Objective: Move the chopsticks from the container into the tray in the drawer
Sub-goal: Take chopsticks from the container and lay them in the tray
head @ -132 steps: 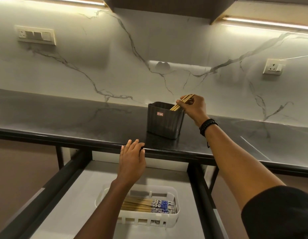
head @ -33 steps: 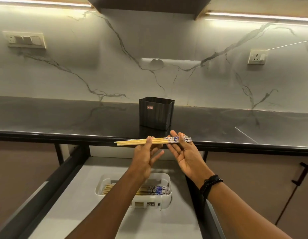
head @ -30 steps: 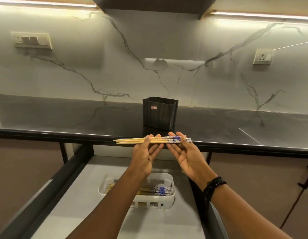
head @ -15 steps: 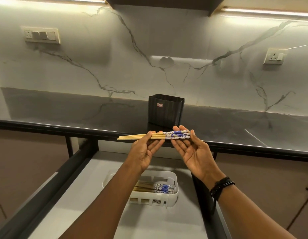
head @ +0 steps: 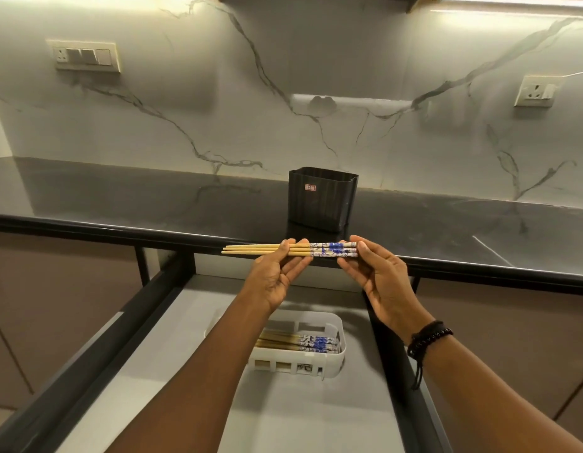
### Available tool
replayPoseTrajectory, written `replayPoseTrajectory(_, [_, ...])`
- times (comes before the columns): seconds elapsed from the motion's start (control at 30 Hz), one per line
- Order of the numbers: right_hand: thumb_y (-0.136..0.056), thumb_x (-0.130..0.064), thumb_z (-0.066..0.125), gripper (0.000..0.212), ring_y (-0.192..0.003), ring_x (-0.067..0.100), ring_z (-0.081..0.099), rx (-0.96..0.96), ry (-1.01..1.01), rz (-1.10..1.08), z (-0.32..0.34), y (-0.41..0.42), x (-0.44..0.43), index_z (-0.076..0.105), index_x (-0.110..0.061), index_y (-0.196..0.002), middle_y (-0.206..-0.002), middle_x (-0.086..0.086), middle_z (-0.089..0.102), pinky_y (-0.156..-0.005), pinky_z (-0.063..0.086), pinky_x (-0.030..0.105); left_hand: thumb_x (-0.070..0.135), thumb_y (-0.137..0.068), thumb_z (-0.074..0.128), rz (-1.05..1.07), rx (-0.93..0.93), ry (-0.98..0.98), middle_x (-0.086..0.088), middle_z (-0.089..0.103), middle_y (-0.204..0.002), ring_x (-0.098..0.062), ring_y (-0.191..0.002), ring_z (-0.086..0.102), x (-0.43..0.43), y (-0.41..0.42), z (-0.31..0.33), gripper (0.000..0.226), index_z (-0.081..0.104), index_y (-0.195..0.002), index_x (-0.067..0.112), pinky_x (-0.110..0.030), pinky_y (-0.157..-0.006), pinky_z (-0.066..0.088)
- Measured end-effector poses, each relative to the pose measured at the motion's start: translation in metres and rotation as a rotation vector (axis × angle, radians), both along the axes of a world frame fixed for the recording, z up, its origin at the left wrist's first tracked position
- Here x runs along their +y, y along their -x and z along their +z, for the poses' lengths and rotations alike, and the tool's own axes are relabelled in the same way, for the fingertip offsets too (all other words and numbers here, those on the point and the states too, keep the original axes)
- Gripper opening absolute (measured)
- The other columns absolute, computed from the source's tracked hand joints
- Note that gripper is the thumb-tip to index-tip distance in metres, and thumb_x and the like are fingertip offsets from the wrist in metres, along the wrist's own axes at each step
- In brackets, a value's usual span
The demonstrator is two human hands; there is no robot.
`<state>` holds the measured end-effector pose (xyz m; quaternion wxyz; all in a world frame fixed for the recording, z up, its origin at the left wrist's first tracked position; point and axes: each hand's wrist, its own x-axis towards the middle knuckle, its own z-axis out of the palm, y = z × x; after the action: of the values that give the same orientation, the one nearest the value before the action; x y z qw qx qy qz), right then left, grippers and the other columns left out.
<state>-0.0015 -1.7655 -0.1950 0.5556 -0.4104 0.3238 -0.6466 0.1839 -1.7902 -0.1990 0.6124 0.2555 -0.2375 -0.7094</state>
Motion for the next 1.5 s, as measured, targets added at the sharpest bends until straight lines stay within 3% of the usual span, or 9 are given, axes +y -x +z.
replayPoseTrajectory(0.13, [-0.090,-0.012,0.062,0.029,-0.099,0.028,0.071,0.100,0.060,-0.045,-0.002,0.002,0.001,0.065,-0.001,-0.117,-0.108,0.020,0.072,-0.081,0.060,0.032,0.009,-0.097,0.050,-0.008,-0.010,0.022,-0.021,0.072,-0.095,-0.028,-0.086,0.073,0.001,0.000,0.002,0.016,0.059,-0.104,-0.002,-0.038,-0.073,0.060])
replayPoseTrajectory(0.23, [-0.088,-0.009,0.063,0.026,-0.096,0.027,0.072,0.068,0.048,-0.044,-0.003,0.002,0.001,0.067,-0.001,-0.112,-0.107,0.020,0.072,-0.078,0.061,0.029,0.010,-0.096,0.051,-0.016,-0.006,0.043,-0.022,0.071,-0.100,-0.028,-0.088,0.072,0.001,-0.001,0.002,0.018,0.059,-0.106,-0.002,-0.038,-0.074,0.060])
replayPoseTrajectory(0.6, [-0.085,-0.017,0.064,0.025,-0.105,0.026,0.068,-0.302,-0.052,0.150,-0.001,-0.004,0.006,0.071,-0.005,-0.106,-0.118,0.024,0.066,-0.079,0.060,0.027,0.010,-0.097,0.050,-0.084,0.059,0.105,-0.020,0.070,-0.109,-0.028,-0.101,0.068,0.002,-0.005,0.006,0.019,0.059,-0.111,0.000,-0.036,-0.077,0.060])
replayPoseTrajectory(0.77, [-0.083,-0.019,0.065,0.025,-0.108,0.027,0.067,-0.366,-0.077,0.207,-0.003,-0.008,0.008,0.073,-0.007,-0.104,-0.124,0.027,0.063,-0.079,0.061,0.027,0.012,-0.097,0.049,-0.103,0.051,0.130,-0.020,0.069,-0.111,-0.028,-0.105,0.067,0.002,-0.008,0.006,0.021,0.059,-0.112,0.001,-0.036,-0.078,0.059])
replayPoseTrajectory(0.93, [-0.090,-0.020,0.059,0.036,-0.104,0.027,0.069,-0.203,-0.033,0.140,-0.001,-0.006,0.006,0.063,-0.002,-0.121,-0.120,0.025,0.066,-0.077,0.061,0.028,0.010,-0.097,0.049,-0.065,0.016,0.114,-0.019,0.071,-0.107,-0.027,-0.096,0.070,0.001,-0.009,0.006,0.020,0.059,-0.111,0.000,-0.035,-0.076,0.060])
replayPoseTrajectory(1.03, [-0.082,-0.026,0.064,0.042,-0.103,0.028,0.070,-0.034,0.021,0.074,0.001,-0.005,0.007,0.065,-0.002,-0.117,-0.113,0.021,0.070,-0.076,0.061,0.028,0.010,-0.097,0.049,-0.053,-0.046,0.106,-0.018,0.072,-0.104,-0.026,-0.093,0.071,0.001,-0.007,0.007,0.019,0.059,-0.110,0.000,-0.036,-0.076,0.060])
replayPoseTrajectory(1.2, [-0.076,-0.013,0.072,0.039,-0.096,0.030,0.069,0.216,0.089,0.023,-0.002,-0.002,0.005,0.068,-0.003,-0.113,-0.106,0.019,0.073,-0.080,0.060,0.028,0.009,-0.098,0.048,-0.048,-0.115,0.088,-0.019,0.071,-0.106,-0.027,-0.096,0.070,0.002,-0.007,0.008,0.020,0.058,-0.112,0.000,-0.036,-0.077,0.060])
replayPoseTrajectory(1.5, [-0.074,-0.006,0.072,0.024,-0.088,0.023,0.073,0.214,-0.022,0.022,-0.010,-0.002,0.001,0.073,-0.002,-0.097,-0.099,0.018,0.075,-0.076,0.061,0.025,0.009,-0.098,0.048,-0.049,-0.174,0.029,-0.022,0.069,-0.108,-0.029,-0.099,0.069,-0.001,-0.008,0.004,0.023,0.056,-0.116,-0.003,-0.038,-0.078,0.059])
